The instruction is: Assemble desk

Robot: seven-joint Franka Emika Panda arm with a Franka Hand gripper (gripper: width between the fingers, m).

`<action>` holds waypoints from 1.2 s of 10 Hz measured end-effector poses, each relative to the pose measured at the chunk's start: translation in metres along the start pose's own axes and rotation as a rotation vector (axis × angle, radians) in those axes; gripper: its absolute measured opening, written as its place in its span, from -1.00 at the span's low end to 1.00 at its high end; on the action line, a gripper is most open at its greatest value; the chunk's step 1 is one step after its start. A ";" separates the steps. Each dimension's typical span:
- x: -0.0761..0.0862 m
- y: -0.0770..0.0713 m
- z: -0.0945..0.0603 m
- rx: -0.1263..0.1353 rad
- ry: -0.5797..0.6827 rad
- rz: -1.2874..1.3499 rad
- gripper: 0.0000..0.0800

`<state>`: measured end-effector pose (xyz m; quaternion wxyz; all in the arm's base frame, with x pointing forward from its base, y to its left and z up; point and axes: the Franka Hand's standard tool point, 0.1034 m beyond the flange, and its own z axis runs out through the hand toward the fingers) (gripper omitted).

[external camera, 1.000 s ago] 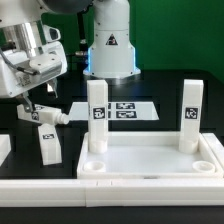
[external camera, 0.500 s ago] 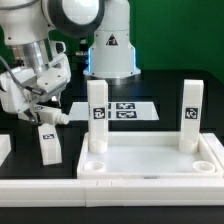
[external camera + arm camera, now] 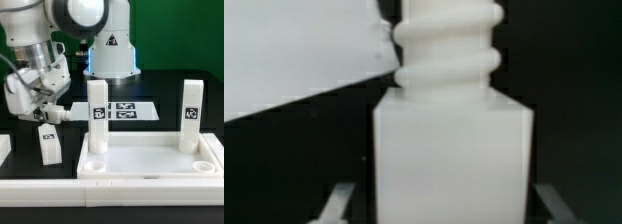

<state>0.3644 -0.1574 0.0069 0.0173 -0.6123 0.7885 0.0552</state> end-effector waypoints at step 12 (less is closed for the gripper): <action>-0.015 0.008 -0.003 -0.022 0.134 -1.125 -0.16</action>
Offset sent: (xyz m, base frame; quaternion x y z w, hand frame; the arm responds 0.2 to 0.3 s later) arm 0.0000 0.0000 0.0000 0.0000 0.0000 -0.1296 0.9916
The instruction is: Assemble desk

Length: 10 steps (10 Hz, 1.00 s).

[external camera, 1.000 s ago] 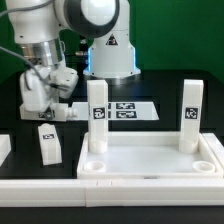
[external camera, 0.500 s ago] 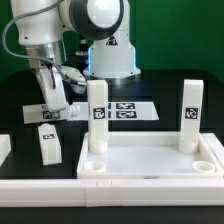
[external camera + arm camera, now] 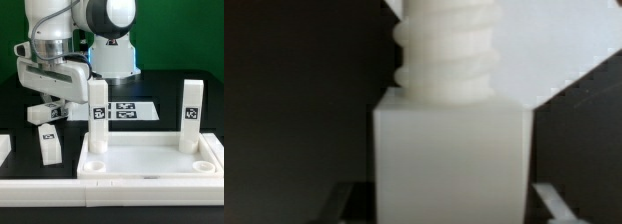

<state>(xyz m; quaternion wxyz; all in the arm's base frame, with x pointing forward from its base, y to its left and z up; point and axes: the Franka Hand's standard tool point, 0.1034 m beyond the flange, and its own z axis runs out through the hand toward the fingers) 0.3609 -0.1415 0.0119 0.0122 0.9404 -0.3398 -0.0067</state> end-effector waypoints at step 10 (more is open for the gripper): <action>0.047 -0.005 -0.033 0.107 -0.619 0.053 0.62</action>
Offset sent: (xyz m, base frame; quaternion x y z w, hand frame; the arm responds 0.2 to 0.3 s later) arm 0.0364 -0.0269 0.0330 0.0181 -0.1265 0.0264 0.9915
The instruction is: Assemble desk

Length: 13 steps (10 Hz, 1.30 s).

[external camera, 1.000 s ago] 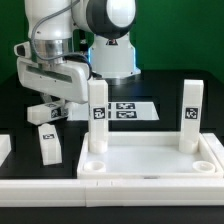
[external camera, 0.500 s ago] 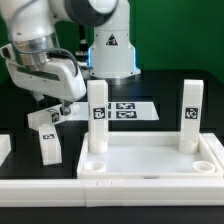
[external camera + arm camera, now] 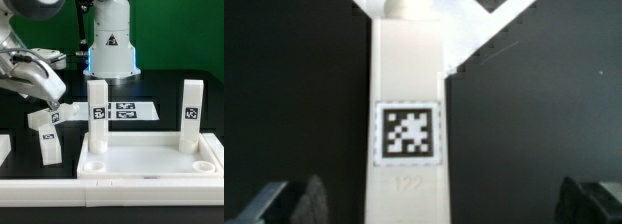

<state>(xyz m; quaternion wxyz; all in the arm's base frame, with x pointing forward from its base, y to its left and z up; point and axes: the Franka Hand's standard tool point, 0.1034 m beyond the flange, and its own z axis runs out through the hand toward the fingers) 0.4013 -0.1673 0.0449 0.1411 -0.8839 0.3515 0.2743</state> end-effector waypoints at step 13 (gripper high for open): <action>0.022 0.022 0.026 0.047 -0.329 0.159 0.62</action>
Offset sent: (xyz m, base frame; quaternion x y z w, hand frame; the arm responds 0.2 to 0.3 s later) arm 0.0000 0.0000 0.0000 0.0000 -0.1938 0.0000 0.9810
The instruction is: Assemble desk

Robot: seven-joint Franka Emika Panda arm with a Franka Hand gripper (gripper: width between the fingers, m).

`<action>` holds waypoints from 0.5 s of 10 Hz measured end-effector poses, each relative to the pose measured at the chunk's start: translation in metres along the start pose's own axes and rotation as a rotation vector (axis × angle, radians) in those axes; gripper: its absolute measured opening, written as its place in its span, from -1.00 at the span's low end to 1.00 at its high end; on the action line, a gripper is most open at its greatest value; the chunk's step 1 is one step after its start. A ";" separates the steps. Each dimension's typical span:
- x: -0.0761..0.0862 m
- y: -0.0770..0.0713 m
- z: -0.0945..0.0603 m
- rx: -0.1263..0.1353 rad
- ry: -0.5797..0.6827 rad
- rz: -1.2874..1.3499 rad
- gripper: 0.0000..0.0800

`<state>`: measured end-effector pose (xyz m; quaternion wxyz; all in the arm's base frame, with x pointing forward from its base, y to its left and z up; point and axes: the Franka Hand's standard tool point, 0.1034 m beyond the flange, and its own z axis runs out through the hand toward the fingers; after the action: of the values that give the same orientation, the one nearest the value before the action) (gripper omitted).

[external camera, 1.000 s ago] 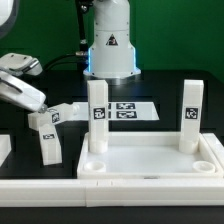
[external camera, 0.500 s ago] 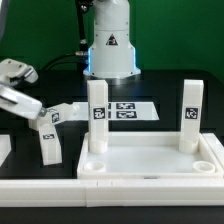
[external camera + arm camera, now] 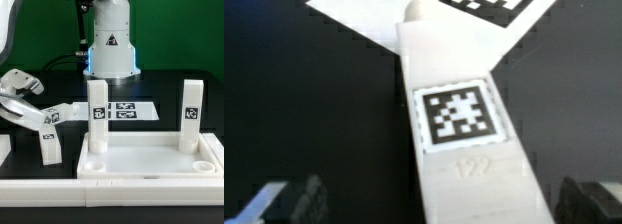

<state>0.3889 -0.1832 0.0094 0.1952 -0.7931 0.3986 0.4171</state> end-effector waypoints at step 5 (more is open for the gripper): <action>0.001 -0.002 -0.004 -0.012 0.018 -0.012 -0.29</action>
Offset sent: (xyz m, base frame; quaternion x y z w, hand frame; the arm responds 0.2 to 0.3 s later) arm 0.0000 0.0000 0.0000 0.0000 0.0000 0.0000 1.0000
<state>0.3927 -0.1852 0.0112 0.1893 -0.8004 0.3933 0.4109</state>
